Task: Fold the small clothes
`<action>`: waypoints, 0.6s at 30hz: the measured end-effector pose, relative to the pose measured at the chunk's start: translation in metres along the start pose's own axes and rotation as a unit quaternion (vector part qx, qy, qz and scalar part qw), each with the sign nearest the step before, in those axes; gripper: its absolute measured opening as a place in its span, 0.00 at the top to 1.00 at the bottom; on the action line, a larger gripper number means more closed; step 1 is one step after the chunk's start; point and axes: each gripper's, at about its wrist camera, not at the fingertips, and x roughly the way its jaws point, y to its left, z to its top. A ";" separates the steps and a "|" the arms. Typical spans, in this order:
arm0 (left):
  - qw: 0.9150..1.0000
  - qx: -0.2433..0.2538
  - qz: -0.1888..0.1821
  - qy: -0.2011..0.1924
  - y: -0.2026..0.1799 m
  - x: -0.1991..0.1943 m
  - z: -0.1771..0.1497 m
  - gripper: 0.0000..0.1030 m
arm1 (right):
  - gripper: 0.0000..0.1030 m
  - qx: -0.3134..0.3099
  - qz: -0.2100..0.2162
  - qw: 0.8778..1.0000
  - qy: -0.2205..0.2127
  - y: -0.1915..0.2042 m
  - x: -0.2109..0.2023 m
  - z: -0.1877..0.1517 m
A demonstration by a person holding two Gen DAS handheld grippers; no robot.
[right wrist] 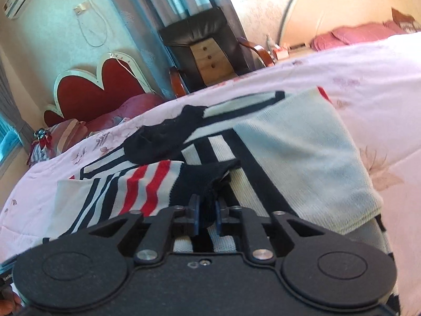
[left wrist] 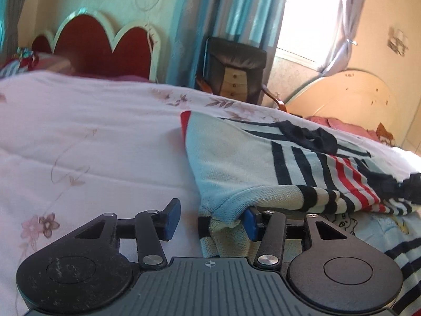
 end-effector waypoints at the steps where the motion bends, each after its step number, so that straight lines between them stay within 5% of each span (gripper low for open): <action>1: 1.000 -0.006 -0.003 0.001 0.001 0.001 0.000 0.52 | 0.80 0.007 0.003 1.000 0.003 -0.003 0.004 0.000; 5: 1.000 -0.007 -0.007 0.006 0.001 0.008 -0.001 0.52 | 0.93 0.017 0.017 1.000 0.007 -0.010 0.011 0.002; 11: 1.000 -0.022 -0.014 0.017 0.008 0.014 0.000 0.52 | 0.94 0.005 0.026 0.999 -0.031 -0.002 -0.022 0.001; 18: 0.999 -0.005 -0.018 0.029 0.006 0.016 0.001 0.51 | 0.93 0.019 0.008 1.000 0.003 -0.015 0.003 -0.008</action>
